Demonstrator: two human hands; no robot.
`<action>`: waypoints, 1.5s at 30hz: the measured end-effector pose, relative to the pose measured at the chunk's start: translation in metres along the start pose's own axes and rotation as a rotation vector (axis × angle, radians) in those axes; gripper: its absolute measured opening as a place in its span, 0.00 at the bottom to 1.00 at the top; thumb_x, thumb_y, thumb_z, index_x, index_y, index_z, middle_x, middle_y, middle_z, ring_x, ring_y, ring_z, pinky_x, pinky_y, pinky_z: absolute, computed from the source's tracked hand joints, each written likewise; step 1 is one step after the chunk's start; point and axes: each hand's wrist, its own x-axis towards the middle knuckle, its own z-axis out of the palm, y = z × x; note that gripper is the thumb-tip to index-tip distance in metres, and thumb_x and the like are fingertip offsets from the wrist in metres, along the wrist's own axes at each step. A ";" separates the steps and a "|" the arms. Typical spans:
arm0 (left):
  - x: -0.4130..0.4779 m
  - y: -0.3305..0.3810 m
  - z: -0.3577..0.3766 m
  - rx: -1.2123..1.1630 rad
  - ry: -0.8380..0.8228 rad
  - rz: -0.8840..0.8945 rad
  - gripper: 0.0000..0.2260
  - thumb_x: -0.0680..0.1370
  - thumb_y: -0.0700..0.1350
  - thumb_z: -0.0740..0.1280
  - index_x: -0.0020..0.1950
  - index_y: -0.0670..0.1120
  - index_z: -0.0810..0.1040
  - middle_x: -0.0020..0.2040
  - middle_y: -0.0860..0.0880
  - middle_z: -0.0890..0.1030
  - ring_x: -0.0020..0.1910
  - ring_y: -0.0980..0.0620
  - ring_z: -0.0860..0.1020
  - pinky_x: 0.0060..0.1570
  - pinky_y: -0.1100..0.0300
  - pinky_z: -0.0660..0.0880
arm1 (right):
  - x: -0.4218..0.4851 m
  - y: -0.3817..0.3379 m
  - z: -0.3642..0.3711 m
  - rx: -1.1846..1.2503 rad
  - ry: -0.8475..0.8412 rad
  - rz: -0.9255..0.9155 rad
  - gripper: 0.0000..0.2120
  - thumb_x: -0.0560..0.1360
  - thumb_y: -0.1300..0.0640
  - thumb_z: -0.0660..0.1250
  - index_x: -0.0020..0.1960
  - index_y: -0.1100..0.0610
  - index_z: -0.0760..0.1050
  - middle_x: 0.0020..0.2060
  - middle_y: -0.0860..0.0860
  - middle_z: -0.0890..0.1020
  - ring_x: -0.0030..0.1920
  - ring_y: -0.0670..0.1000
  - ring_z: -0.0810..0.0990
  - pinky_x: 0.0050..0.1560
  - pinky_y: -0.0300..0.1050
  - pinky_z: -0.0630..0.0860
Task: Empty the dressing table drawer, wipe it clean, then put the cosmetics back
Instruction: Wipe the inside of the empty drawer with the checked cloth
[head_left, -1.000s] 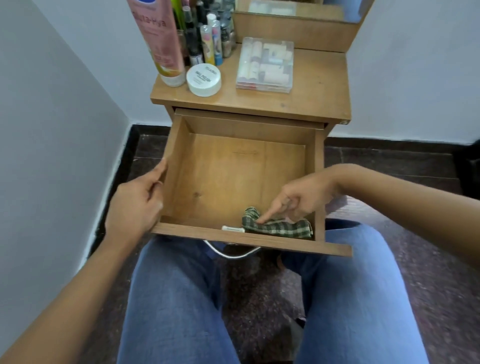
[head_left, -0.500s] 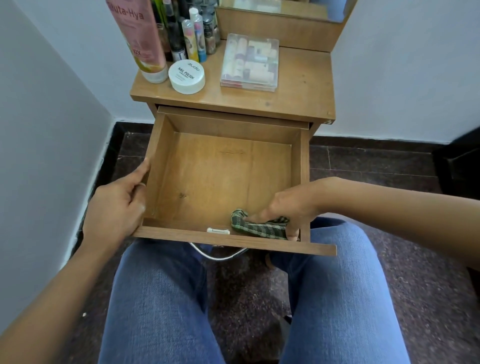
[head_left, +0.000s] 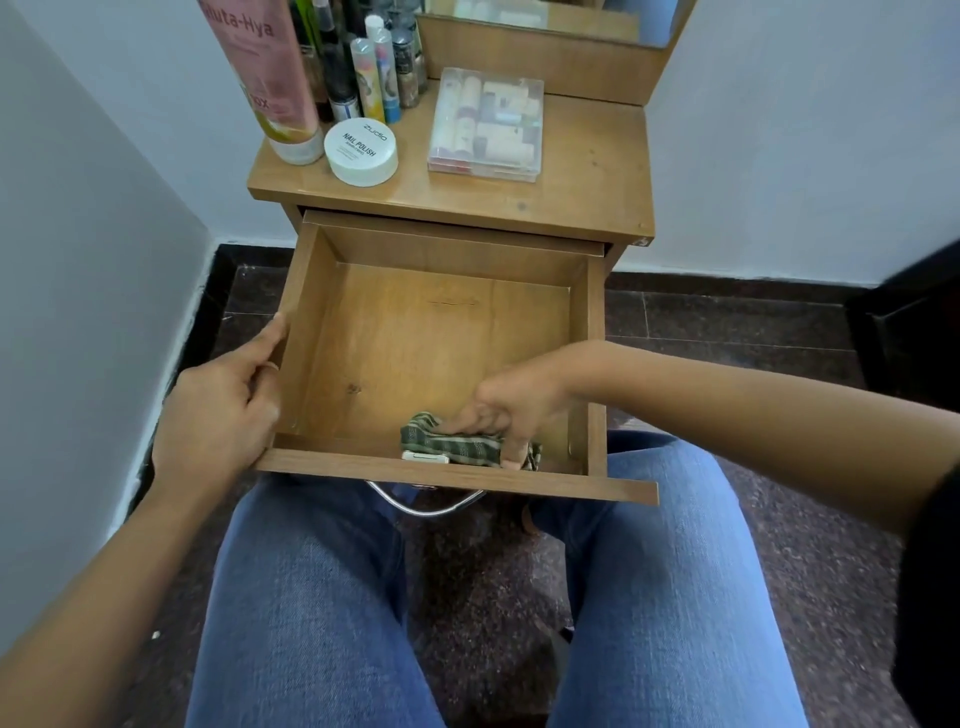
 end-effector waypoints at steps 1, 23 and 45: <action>0.000 -0.001 0.000 0.000 -0.001 0.004 0.24 0.79 0.42 0.58 0.70 0.64 0.69 0.26 0.47 0.73 0.25 0.46 0.71 0.32 0.51 0.75 | -0.002 0.000 0.001 -0.014 -0.011 0.013 0.40 0.72 0.66 0.70 0.77 0.53 0.53 0.74 0.52 0.63 0.73 0.52 0.64 0.73 0.48 0.59; 0.001 0.002 0.000 0.036 -0.017 -0.018 0.24 0.79 0.42 0.58 0.72 0.63 0.68 0.27 0.50 0.74 0.27 0.52 0.72 0.27 0.58 0.69 | 0.003 0.006 -0.001 0.073 0.026 -0.073 0.32 0.75 0.64 0.67 0.76 0.56 0.58 0.70 0.50 0.70 0.65 0.42 0.71 0.60 0.25 0.67; 0.002 -0.003 -0.005 0.002 -0.059 -0.025 0.24 0.79 0.42 0.58 0.72 0.64 0.67 0.30 0.54 0.75 0.28 0.55 0.73 0.30 0.59 0.67 | 0.044 -0.053 -0.005 0.095 0.331 -0.139 0.20 0.77 0.60 0.67 0.68 0.59 0.72 0.46 0.39 0.84 0.46 0.35 0.79 0.60 0.41 0.74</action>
